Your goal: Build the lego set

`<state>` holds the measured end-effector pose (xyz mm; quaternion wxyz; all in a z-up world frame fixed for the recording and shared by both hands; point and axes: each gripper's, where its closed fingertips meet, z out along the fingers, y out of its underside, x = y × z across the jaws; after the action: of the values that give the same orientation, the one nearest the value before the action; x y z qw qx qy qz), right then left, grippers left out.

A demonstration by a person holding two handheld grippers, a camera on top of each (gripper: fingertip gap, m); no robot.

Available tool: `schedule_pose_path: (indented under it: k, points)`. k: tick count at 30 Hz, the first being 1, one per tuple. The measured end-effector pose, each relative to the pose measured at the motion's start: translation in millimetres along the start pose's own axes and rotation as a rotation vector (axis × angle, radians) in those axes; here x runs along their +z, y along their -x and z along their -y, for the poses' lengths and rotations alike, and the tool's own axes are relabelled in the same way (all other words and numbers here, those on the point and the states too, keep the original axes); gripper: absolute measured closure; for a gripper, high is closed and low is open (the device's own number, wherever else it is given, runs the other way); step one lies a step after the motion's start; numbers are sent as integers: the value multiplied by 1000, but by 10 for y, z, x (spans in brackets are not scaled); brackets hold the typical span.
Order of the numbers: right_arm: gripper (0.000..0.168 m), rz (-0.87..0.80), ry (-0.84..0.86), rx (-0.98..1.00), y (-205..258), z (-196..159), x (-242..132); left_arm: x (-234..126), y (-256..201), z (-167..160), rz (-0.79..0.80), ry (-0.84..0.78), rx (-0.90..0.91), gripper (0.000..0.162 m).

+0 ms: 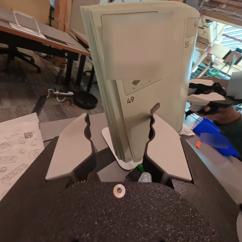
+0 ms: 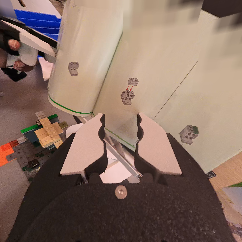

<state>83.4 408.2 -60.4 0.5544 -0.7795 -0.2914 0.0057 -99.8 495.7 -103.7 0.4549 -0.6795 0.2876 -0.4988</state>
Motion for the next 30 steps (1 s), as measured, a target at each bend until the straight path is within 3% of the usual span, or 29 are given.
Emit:
schedule_pose_path:
  k: [3,7,14,19,26,30]
  points:
    - [122,-3,14,26,-41,-69,15,43,-92,-52,-69,27,-8,88]
    - [123,-8,28,29,-64,-123,-3,3,-239,15,-128,27,19,124]
    - [123,-24,40,15,-84,-206,-55,-69,-387,324,42,78,321,158]
    - [123,-66,60,7,-181,-269,-117,38,-545,392,11,103,363,160]
    - [124,-117,75,12,-371,-354,-216,262,-775,402,-105,39,269,158]
    - [126,-137,77,29,-448,-372,-252,309,-752,402,-81,29,284,154]
